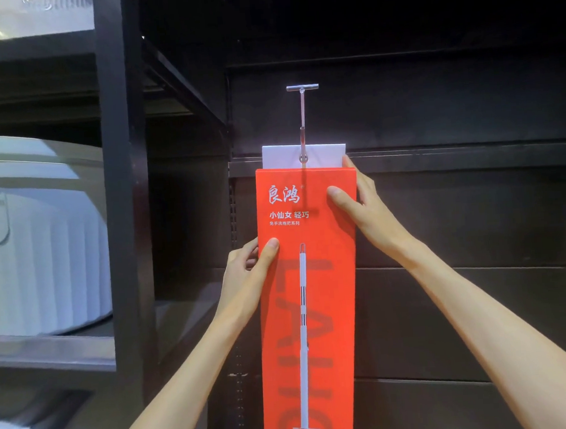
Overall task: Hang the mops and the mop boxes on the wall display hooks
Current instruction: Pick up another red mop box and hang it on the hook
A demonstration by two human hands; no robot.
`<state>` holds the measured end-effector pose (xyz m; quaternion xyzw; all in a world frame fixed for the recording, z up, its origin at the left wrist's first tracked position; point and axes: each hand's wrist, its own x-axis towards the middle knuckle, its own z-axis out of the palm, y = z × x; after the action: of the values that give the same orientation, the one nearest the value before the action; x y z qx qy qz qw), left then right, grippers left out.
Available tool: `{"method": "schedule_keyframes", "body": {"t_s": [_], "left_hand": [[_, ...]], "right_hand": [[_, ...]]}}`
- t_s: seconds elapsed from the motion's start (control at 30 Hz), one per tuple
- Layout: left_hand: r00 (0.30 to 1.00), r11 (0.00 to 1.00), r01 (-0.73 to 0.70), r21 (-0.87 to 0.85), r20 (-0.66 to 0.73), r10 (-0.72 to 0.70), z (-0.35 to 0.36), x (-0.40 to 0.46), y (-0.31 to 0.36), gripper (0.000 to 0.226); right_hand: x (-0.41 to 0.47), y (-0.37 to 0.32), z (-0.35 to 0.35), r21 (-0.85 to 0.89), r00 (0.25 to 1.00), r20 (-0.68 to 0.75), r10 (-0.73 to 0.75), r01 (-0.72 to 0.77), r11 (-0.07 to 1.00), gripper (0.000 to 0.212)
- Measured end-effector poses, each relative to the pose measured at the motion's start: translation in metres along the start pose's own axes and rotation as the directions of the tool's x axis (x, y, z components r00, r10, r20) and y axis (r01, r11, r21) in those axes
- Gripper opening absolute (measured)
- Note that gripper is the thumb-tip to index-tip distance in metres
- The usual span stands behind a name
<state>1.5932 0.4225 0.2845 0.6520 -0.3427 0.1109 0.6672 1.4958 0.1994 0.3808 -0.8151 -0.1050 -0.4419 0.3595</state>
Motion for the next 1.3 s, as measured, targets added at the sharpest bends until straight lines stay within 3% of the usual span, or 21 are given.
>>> {"method": "schedule_keyframes", "body": {"t_s": [0.43, 0.53, 0.63, 0.7, 0.87, 1.07, 1.2, 1.3], "left_hand": [[0.991, 0.997, 0.007, 0.080, 0.134, -0.018, -0.006, 0.003, 0.002, 0.069], [0.999, 0.981, -0.031, 0.190, -0.006, 0.033, -0.001, -0.013, 0.013, 0.076], [0.951, 0.877, -0.207, 0.433, -0.124, 0.285, 0.005, -0.036, 0.021, 0.073], [0.906, 0.772, -0.297, 0.562, -0.088, 0.413, 0.007, -0.050, 0.023, 0.077], [0.851, 0.589, -0.444, 0.675, 0.113, 0.513, 0.020, -0.087, 0.007, 0.082], [0.810, 0.534, -0.581, 0.614, 0.373, 0.452, 0.070, -0.140, -0.027, 0.060], [0.791, 0.568, -0.605, 0.557, 0.504, 0.348, 0.125, -0.185, -0.034, 0.064], [0.724, 0.569, -0.659, 0.492, 0.620, 0.303, 0.171, -0.229, -0.033, 0.066]], "right_hand": [[-0.009, -0.012, 0.000, 0.013, 1.000, 0.001, 0.008, -0.008, 1.000, 0.076], [-0.019, -0.016, 0.000, -0.002, 0.996, -0.052, 0.076, -0.076, 0.997, 0.090], [-0.036, -0.022, -0.002, -0.082, 0.989, -0.075, 0.126, -0.132, 0.988, 0.100], [-0.057, -0.027, -0.005, -0.145, 0.986, -0.057, 0.154, -0.161, 0.976, 0.103], [-0.126, -0.024, -0.018, -0.238, 0.942, -0.033, 0.335, -0.333, 0.913, 0.099], [-0.228, -0.025, -0.053, -0.498, 0.858, -0.049, 0.511, -0.464, 0.733, 0.098], [-0.304, -0.019, -0.090, -0.768, 0.823, -0.059, 0.564, -0.399, 0.502, 0.099], [-0.368, -0.014, -0.124, -0.858, 0.772, -0.064, 0.633, -0.366, 0.360, 0.099]]}}
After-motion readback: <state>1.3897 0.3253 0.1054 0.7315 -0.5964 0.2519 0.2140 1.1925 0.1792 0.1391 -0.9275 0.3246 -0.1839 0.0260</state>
